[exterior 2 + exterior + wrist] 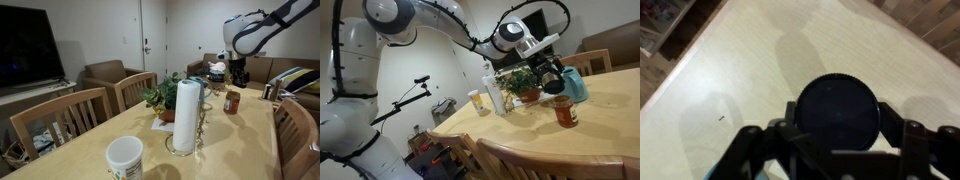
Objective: Use the black lid to close the jar
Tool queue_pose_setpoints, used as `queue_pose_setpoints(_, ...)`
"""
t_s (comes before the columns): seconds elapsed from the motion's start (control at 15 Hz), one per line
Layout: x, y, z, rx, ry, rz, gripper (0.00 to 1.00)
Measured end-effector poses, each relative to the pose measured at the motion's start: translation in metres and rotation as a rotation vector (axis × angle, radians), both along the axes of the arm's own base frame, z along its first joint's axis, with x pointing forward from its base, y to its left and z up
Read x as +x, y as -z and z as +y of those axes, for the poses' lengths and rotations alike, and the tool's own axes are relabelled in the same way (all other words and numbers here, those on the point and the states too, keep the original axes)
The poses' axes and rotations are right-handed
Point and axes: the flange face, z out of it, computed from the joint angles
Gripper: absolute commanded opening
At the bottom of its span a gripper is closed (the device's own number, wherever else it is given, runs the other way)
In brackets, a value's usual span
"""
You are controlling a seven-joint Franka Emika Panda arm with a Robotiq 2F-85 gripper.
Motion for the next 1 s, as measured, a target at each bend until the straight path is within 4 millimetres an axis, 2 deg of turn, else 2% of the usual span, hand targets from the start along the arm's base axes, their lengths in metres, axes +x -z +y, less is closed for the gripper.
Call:
queue_pose_setpoints(0.33,0.0,0.0,0.0,0.0,0.0,0.0,0.79)
queue_pose_setpoints(0.4,0.0,0.0,0.0,0.0,0.0,-0.001,0.54)
queue_pose_setpoints(0.67,0.0,0.003,0.0,0.001,0.0,0.004,0.54)
queue_pose_setpoints(1.0,0.001,0.016,0.0,0.002,0.0,0.02,0.54)
